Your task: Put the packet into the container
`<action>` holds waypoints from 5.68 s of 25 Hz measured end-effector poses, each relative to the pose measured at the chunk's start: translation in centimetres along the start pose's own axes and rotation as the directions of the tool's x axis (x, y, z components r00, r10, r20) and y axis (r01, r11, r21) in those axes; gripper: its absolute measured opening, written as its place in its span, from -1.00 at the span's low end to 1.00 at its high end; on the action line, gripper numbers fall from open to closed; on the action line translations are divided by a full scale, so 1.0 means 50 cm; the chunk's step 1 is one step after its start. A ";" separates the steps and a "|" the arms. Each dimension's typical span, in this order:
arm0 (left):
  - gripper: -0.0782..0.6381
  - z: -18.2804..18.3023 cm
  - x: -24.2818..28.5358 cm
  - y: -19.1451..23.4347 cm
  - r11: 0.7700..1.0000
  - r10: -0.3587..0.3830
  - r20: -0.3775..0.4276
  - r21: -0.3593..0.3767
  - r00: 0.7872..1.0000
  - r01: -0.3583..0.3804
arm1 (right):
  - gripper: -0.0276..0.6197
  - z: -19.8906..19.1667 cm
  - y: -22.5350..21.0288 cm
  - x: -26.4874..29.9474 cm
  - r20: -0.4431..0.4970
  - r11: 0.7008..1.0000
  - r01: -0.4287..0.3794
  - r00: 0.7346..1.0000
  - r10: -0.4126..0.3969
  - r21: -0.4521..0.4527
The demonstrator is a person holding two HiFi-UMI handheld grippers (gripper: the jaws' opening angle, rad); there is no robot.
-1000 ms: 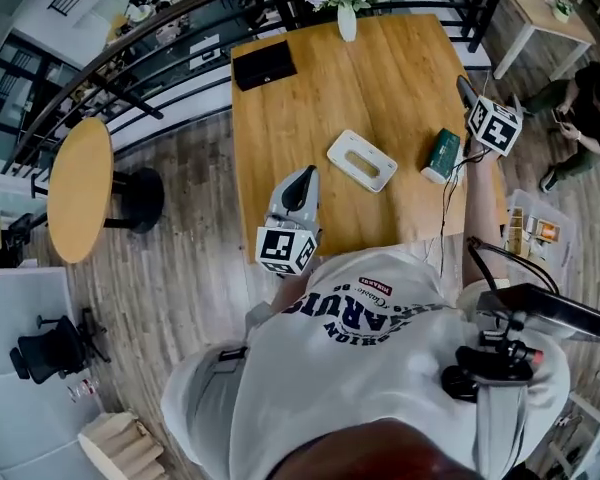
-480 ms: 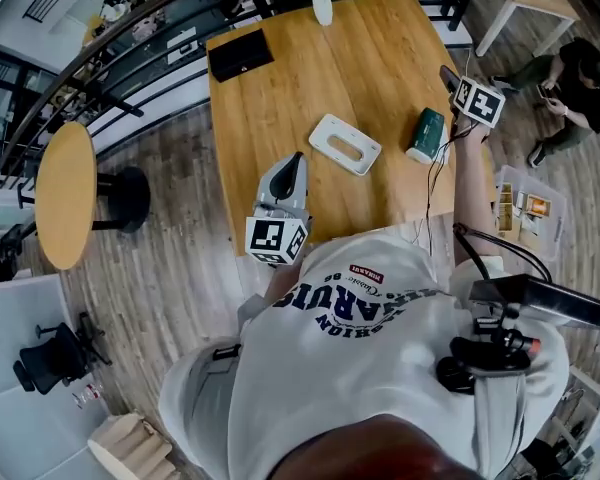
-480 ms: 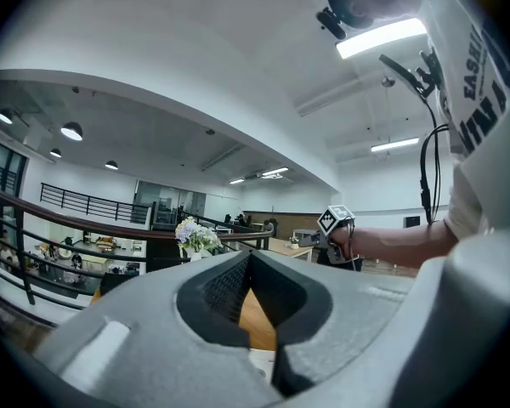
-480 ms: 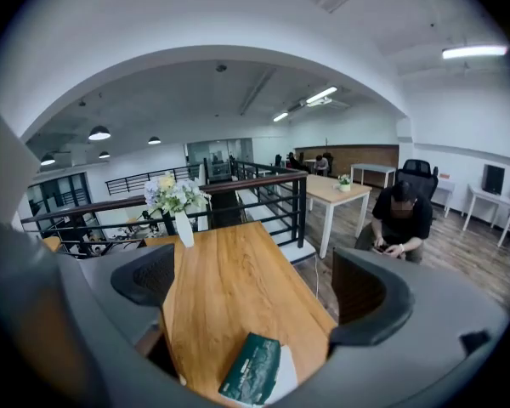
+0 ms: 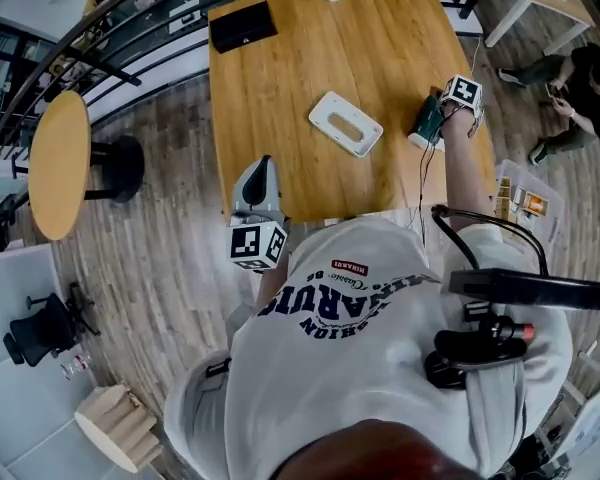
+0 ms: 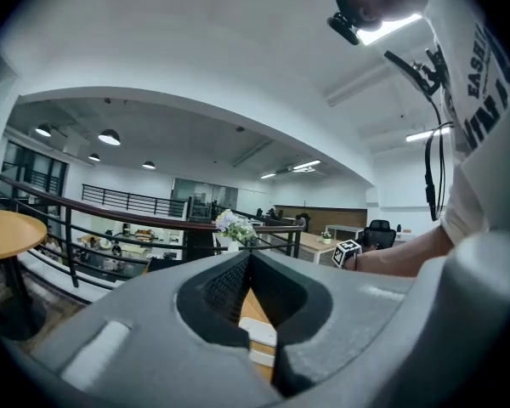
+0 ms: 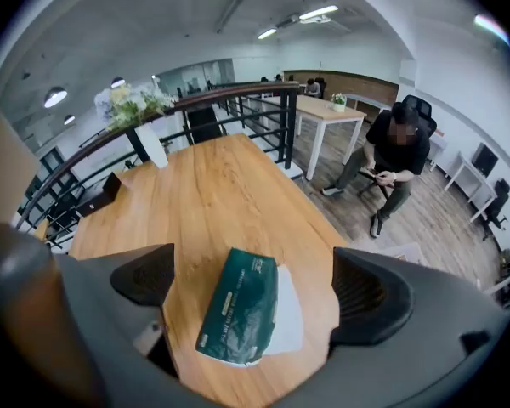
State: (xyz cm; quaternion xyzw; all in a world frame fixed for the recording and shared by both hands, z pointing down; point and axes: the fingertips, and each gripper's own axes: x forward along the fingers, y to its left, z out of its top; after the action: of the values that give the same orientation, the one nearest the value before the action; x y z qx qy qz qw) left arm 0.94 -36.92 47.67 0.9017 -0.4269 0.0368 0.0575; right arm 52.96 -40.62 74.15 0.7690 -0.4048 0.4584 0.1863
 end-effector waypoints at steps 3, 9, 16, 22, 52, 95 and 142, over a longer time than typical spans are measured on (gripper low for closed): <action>-0.78 -0.016 -0.035 0.038 0.996 0.090 -0.010 -0.006 0.996 -0.090 | 0.90 -0.057 0.012 0.089 -0.126 1.000 0.023 0.992 -0.025 -0.022; -0.78 -0.034 -0.082 0.076 0.985 0.169 -0.058 -0.007 0.984 -0.170 | 0.89 -0.207 -0.021 0.240 -0.310 0.988 0.045 0.946 -0.089 -0.148; -0.78 -0.034 -0.108 0.083 0.974 0.225 -0.050 -0.027 0.973 -0.227 | 0.74 -0.224 0.020 0.261 -0.377 0.997 -0.005 0.926 -0.023 -0.074; -0.78 -0.037 -0.095 0.087 0.971 0.236 -0.051 -0.025 0.970 -0.237 | 0.74 -0.225 0.025 0.273 -0.386 0.997 -0.014 0.922 -0.016 -0.074; -0.78 -0.047 -0.056 0.087 0.989 0.141 -0.029 -0.045 0.990 -0.142 | 0.04 -0.174 0.035 0.190 -0.312 0.940 -0.217 0.941 0.131 -0.263; -0.78 -0.040 0.001 0.068 0.998 0.062 -0.029 -0.031 0.998 -0.063 | 0.03 0.246 0.319 -0.460 0.066 0.686 -0.443 0.812 0.580 -0.576; -0.78 -0.056 -0.225 0.156 0.906 0.411 -0.019 -0.106 0.912 -0.410 | 0.03 -0.063 0.713 -0.344 -0.452 0.176 -0.606 0.727 0.517 -0.775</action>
State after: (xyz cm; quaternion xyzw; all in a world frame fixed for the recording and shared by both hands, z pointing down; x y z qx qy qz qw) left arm -12.28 -32.84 49.72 0.7874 -0.6084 0.0231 0.0961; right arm 18.60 -52.29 58.05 0.3225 -0.8256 0.2387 0.3967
